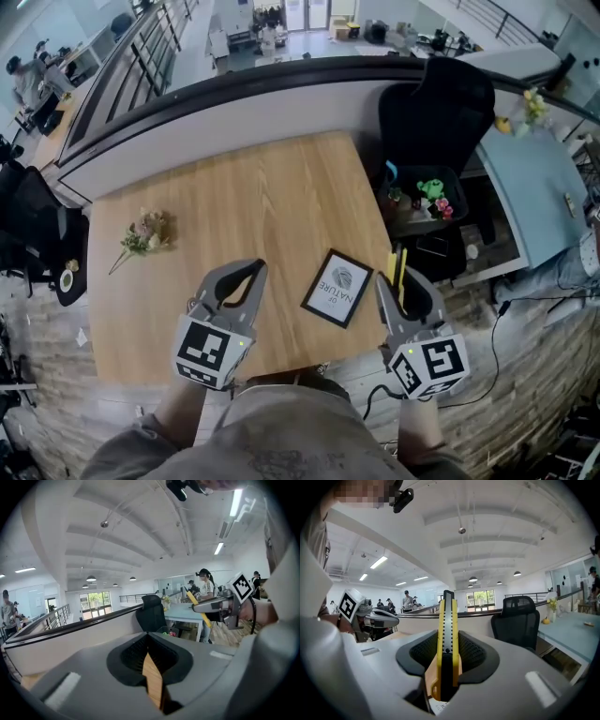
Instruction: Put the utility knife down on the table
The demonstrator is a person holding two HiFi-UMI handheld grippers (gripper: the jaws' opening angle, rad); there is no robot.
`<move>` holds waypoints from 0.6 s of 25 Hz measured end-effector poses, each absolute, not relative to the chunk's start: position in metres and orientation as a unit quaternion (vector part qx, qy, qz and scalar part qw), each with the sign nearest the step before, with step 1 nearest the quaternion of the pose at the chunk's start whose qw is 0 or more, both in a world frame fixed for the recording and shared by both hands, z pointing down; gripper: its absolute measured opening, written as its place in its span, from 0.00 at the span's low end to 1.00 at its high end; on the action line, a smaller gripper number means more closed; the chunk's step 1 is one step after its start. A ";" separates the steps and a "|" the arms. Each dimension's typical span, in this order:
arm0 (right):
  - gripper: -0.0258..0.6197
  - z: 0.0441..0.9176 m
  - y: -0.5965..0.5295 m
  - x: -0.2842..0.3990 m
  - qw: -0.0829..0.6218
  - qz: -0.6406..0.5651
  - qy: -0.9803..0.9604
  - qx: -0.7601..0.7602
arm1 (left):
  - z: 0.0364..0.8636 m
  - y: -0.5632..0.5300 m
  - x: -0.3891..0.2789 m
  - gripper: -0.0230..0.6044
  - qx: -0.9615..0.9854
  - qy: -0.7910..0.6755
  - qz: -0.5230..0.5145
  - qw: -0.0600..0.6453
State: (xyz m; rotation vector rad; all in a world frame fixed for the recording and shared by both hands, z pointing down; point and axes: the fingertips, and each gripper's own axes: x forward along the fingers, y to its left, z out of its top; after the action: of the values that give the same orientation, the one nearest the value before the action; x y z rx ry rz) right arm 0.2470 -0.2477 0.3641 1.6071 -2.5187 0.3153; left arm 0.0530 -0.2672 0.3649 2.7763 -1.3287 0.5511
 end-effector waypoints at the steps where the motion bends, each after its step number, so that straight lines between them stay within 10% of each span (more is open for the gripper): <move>1: 0.25 0.362 -0.258 0.249 0.071 0.098 -0.835 0.536 | 0.363 -0.273 0.054 0.04 0.890 -0.423 0.171 0.005; 15: 0.25 0.355 -0.408 0.259 0.102 0.107 -0.829 0.539 | 0.350 -0.388 0.061 0.04 0.897 -0.430 0.103 -0.002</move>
State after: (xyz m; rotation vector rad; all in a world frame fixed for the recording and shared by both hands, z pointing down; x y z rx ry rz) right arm 0.2592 -0.4079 0.3548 1.5923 -2.4474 0.3148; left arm 0.0614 -0.3879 0.3503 2.8215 -1.3516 0.3229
